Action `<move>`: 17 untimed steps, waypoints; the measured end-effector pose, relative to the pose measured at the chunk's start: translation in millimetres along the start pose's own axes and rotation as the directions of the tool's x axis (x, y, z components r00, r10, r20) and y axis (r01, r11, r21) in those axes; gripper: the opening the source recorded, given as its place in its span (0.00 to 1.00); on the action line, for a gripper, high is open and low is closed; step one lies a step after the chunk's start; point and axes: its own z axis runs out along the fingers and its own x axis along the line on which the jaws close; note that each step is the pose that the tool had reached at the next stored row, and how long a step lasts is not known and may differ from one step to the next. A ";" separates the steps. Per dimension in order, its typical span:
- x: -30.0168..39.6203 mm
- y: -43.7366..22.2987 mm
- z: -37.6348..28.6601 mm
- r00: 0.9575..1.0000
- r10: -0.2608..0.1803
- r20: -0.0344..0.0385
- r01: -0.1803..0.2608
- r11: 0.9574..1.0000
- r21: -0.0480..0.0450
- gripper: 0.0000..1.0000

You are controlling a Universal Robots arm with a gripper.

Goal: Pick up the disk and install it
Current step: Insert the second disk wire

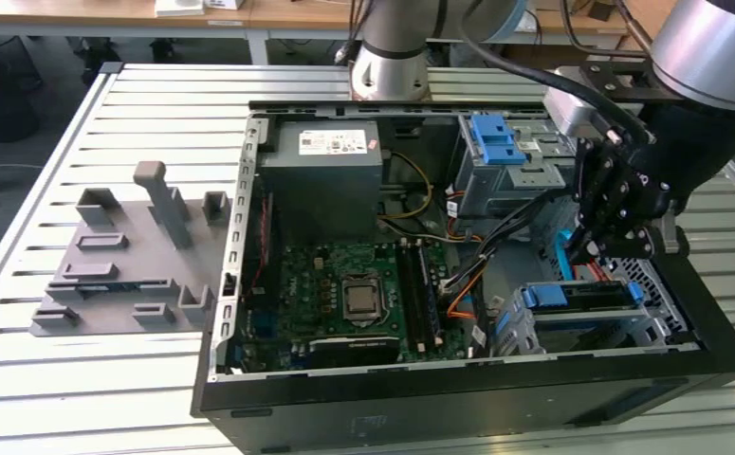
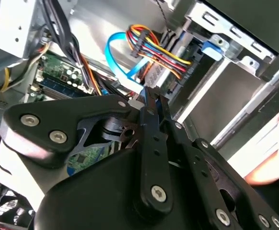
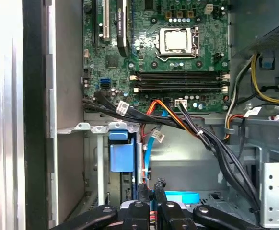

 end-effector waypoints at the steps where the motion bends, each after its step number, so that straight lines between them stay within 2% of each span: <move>1: 1.4 0.0 0.7 1.000 0.000 0.000 0.000 1.000 -0.002 0.16; 3: 2.1 -0.4 2.8 1.000 0.000 0.000 0.000 1.000 -0.009 0.16; 5: 2.1 -1.2 4.5 1.000 0.000 -0.001 0.000 1.000 -0.022 0.16; 6: 2.1 -1.2 4.6 1.000 -0.001 -0.001 0.000 1.000 -0.024 0.16; 10: 3.3 -1.2 5.0 1.000 0.000 -0.001 0.000 1.000 -0.024 0.16; 14: 14.7 -1.5 7.6 1.000 -0.001 -0.001 0.000 1.000 -0.024 0.16; 17: 16.6 -1.7 8.9 1.000 -0.001 0.000 0.001 1.000 -0.020 0.16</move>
